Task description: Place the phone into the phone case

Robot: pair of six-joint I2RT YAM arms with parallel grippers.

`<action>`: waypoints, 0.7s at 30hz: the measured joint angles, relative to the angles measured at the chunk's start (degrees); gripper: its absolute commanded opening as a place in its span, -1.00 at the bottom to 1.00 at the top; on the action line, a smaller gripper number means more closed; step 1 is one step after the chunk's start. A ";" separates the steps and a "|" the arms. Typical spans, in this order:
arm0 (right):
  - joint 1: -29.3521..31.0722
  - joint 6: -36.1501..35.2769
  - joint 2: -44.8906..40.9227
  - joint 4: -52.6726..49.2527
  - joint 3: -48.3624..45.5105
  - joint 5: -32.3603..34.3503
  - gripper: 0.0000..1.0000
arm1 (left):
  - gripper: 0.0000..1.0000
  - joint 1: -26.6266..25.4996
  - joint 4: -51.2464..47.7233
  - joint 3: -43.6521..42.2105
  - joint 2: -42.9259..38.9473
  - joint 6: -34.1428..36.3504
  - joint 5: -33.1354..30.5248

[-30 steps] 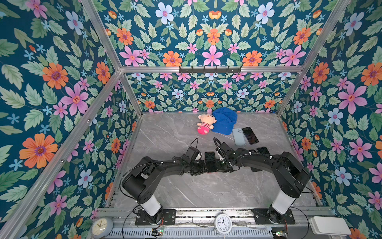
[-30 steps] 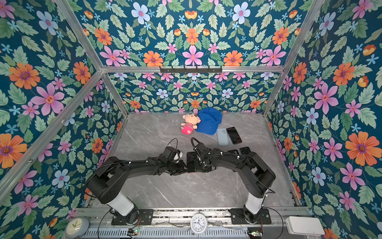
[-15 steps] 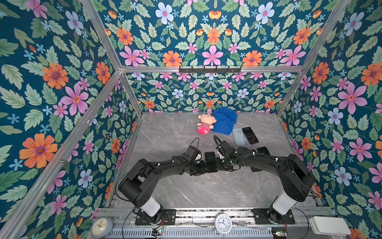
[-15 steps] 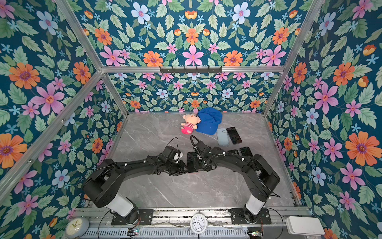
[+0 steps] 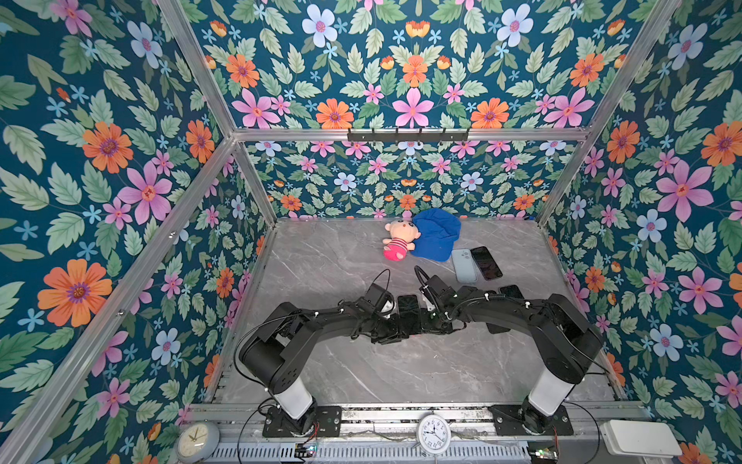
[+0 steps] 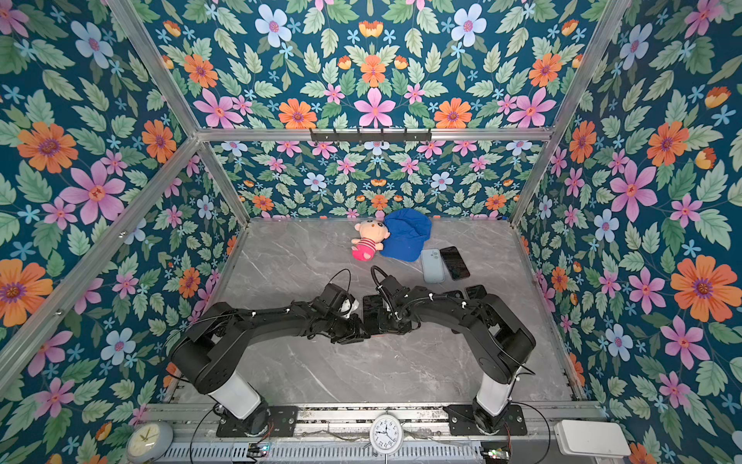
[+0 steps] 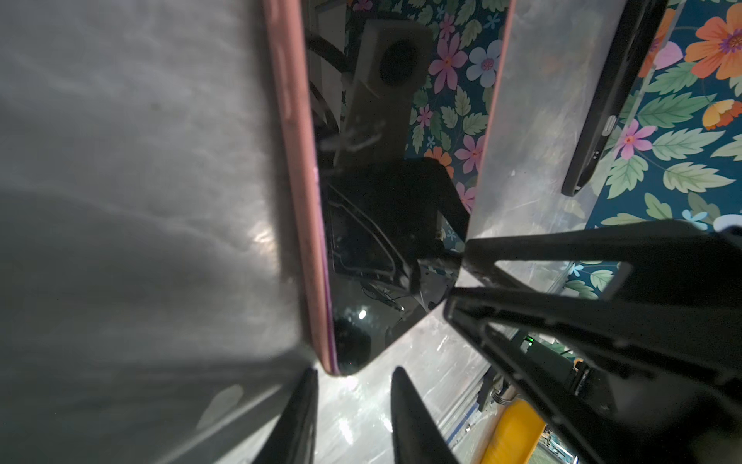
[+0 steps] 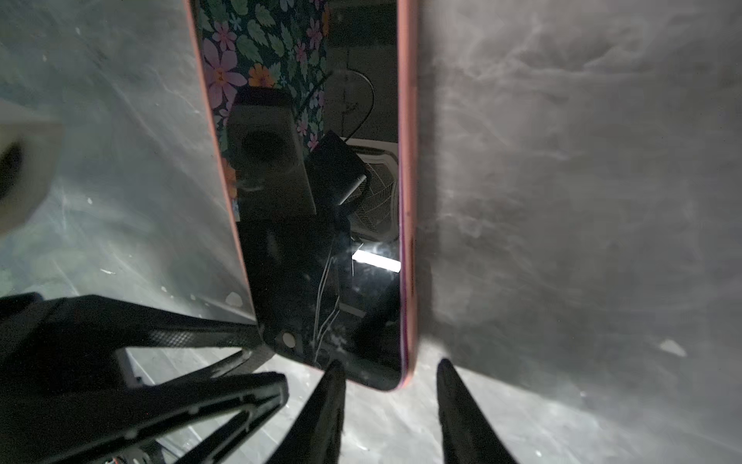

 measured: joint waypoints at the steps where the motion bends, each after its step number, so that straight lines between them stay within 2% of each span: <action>1: 0.00 0.02 0.22 0.26 -0.13 -0.11 -0.27 | -0.45 0.00 0.04 0.00 0.07 -0.02 -0.02; 9: -0.11 0.24 0.81 2.03 -0.66 -1.51 -0.45 | -0.70 -0.04 -0.04 0.02 0.52 -0.63 -0.09; 15: -0.15 0.44 0.57 2.62 -1.29 -1.42 -0.57 | -0.77 -0.04 -0.28 0.04 0.50 -0.66 -0.04; 21: -0.17 0.48 -0.02 3.65 -2.16 -1.49 -0.59 | -0.78 -0.09 -0.90 0.07 -0.09 -0.74 -0.63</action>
